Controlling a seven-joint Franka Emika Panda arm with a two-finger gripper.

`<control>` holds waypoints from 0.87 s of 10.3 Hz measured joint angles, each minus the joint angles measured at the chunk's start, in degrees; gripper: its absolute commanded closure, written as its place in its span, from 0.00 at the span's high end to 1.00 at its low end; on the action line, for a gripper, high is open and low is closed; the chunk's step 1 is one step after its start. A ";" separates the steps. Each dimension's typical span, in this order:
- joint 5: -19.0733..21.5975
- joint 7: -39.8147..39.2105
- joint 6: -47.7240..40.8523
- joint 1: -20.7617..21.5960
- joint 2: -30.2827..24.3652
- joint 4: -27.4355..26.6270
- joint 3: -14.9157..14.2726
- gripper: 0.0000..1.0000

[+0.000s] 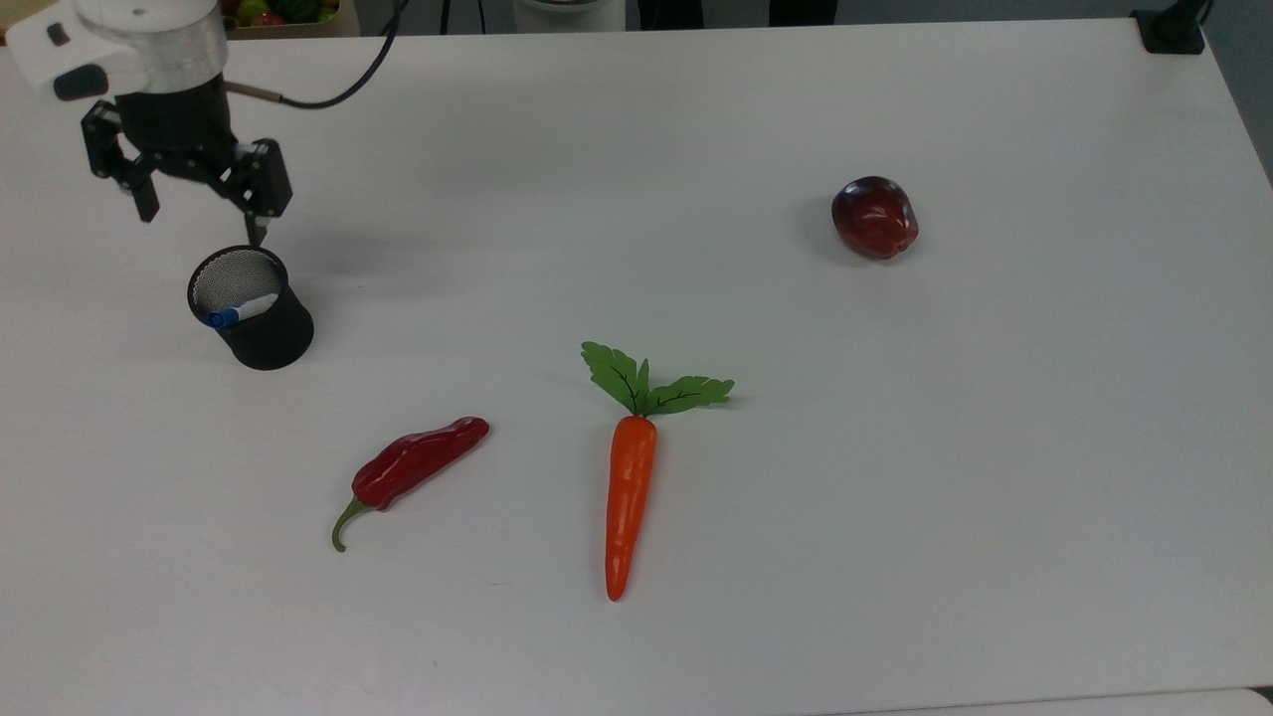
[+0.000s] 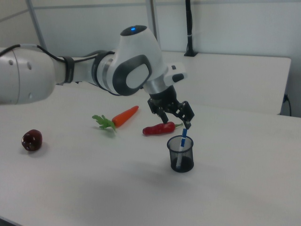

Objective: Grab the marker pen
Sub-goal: 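Move the open gripper over the black mesh pen cup and lower it, then close the gripper on the blue-capped marker inside the cup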

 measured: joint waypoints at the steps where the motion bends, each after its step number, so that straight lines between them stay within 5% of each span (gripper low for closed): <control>1: 0.00 -0.37 3.14 -0.65 1.60 0.01 0.00 0.73; 2: 0.00 -0.39 5.35 -0.75 2.76 0.02 0.01 0.63; 6: 0.02 -0.40 10.08 -0.43 5.97 0.05 0.29 0.60; 9: 0.02 -0.39 12.08 0.32 7.46 0.09 0.68 0.44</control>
